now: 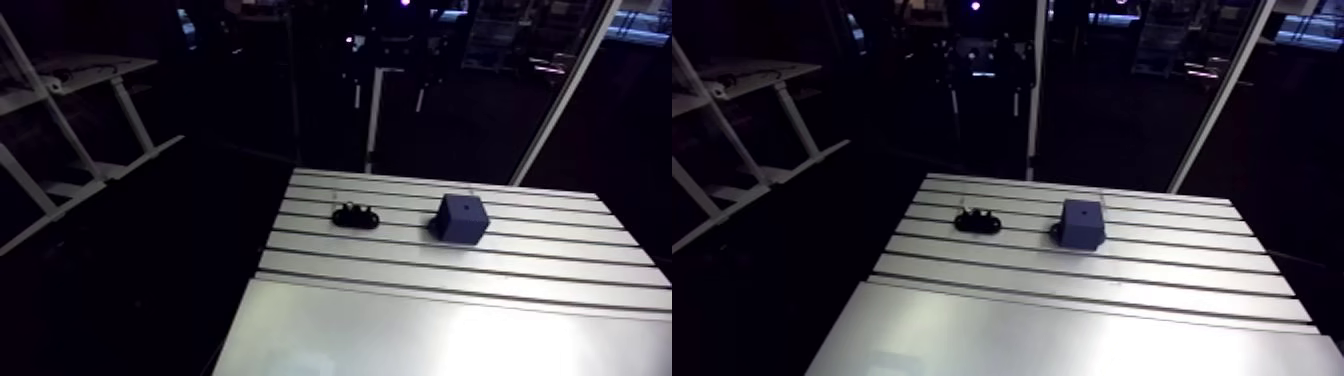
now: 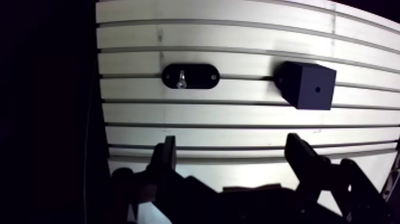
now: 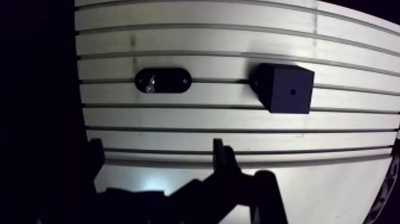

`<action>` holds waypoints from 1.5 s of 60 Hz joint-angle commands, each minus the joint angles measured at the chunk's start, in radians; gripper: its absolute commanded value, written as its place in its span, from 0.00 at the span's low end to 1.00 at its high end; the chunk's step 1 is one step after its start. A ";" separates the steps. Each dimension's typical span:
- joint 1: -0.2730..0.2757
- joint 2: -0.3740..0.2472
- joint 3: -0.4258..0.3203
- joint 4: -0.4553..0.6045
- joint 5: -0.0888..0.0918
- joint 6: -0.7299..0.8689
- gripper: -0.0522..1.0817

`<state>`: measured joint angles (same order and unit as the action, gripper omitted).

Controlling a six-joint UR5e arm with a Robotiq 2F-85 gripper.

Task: Pick up the M10 bolt and insert it into the hole until fully seated.

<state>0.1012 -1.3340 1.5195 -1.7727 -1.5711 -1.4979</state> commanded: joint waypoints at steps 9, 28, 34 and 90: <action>0.018 0.082 0.089 -0.131 0.002 0.001 0.05; 0.047 0.139 0.096 -0.198 -0.006 0.006 0.05; 0.055 0.153 0.102 -0.219 -0.008 0.006 0.05; 0.104 0.244 0.113 -0.273 -0.008 0.029 0.05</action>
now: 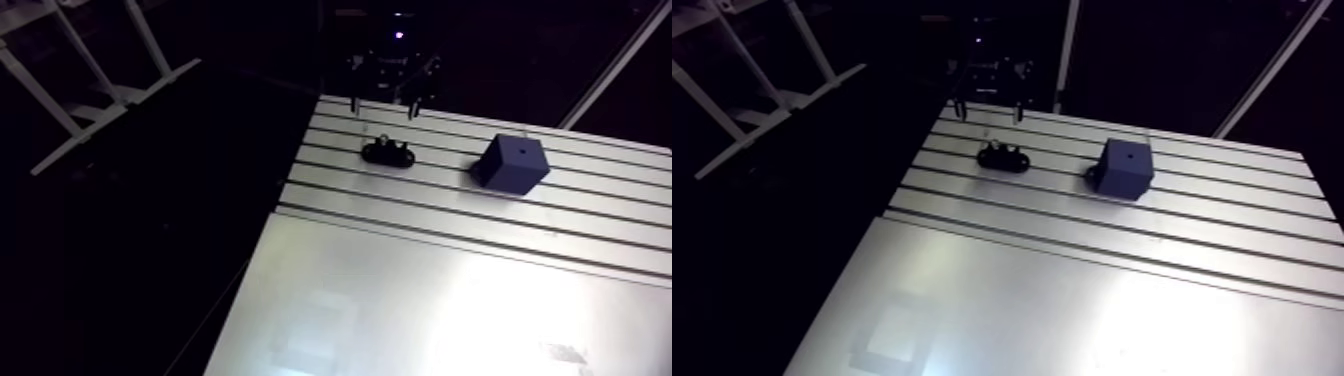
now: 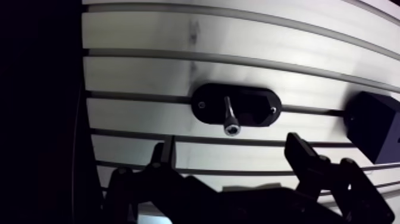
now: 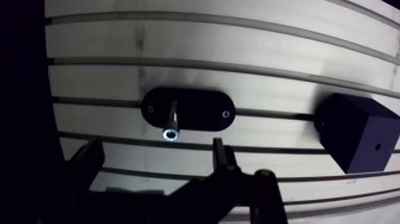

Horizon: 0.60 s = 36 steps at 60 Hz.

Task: Pick up the M10 bolt and insert it into the hole until fully seated.

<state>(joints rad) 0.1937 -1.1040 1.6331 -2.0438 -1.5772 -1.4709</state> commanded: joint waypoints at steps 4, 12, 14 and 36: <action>0.016 0.017 0.000 -0.002 -0.003 0.002 0.05; 0.017 0.017 0.001 -0.004 -0.005 0.002 0.05; 0.017 0.017 0.003 -0.015 -0.008 0.001 0.05; 0.017 0.020 0.011 -0.022 -0.008 -0.001 0.06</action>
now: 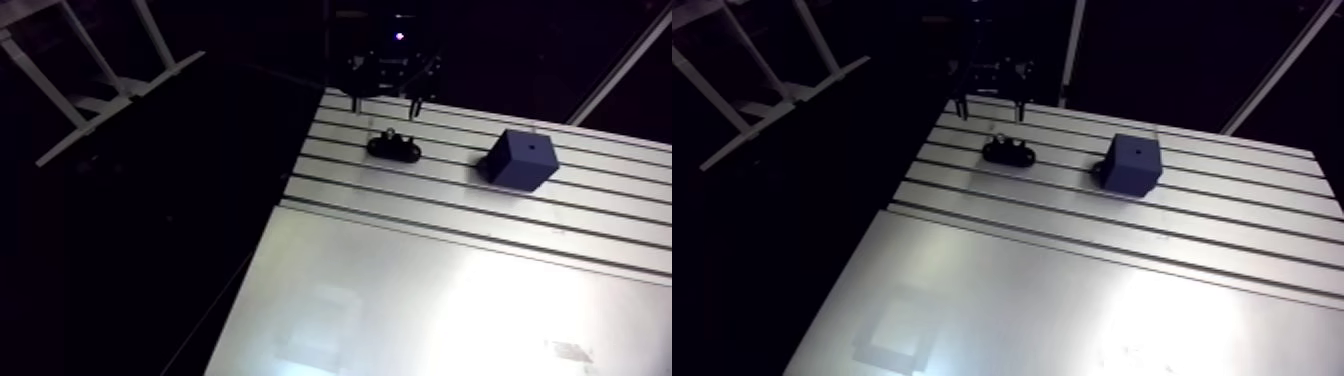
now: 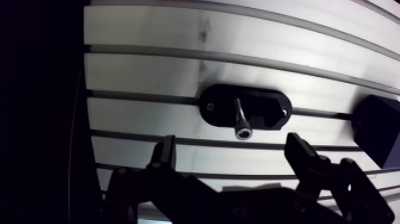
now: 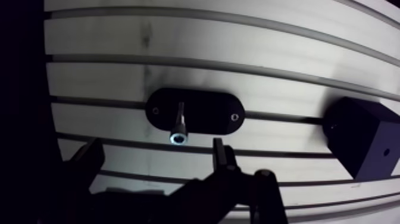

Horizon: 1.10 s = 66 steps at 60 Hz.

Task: Pick up the M10 bolt and insert it into the hole until fully seated.

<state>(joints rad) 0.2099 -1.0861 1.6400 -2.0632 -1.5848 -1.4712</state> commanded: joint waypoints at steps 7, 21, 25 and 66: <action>0.000 0.003 0.005 -0.002 0.000 -0.001 0.09; 0.000 0.005 0.021 -0.010 -0.022 0.001 0.16; 0.000 0.006 0.023 -0.010 -0.023 0.001 0.18; 0.000 0.018 0.028 -0.018 -0.025 0.001 0.35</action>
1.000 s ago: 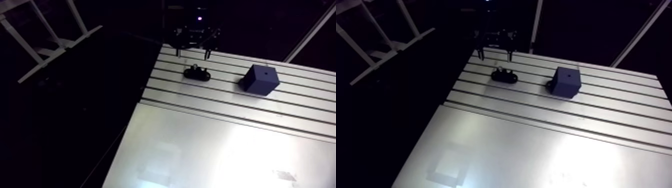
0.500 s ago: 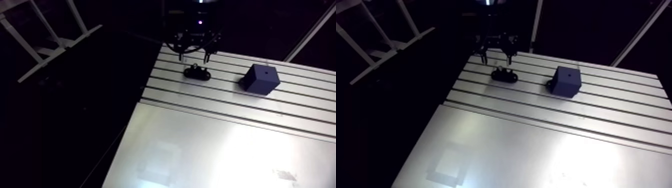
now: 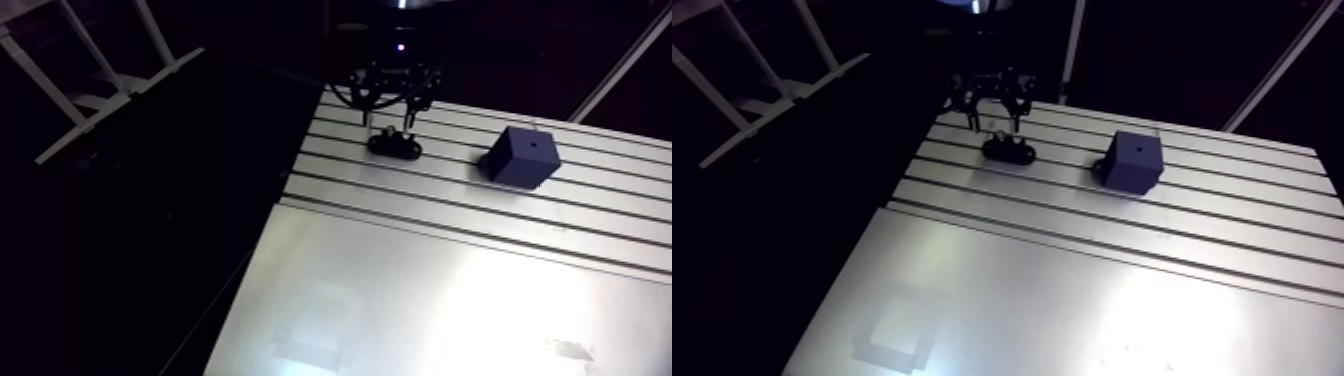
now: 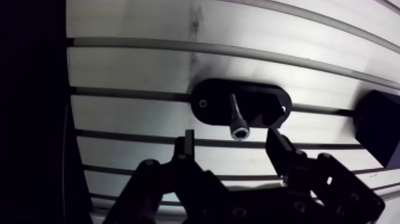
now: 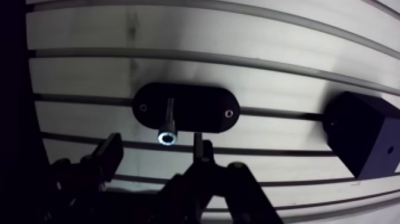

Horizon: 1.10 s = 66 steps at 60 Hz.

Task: Pick up the M10 bolt and insert it into the hole until fully seated.

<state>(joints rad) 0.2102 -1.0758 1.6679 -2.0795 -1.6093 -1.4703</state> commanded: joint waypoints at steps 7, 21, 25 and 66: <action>0.000 0.009 -0.001 -0.004 -0.001 -0.001 0.36; -0.001 0.012 -0.004 -0.006 -0.002 -0.002 0.40; -0.001 0.012 -0.004 -0.006 -0.002 -0.002 0.41; -0.001 0.015 -0.006 -0.006 -0.027 -0.002 0.48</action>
<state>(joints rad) 0.2087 -1.0612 1.6621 -2.0856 -1.6335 -1.4716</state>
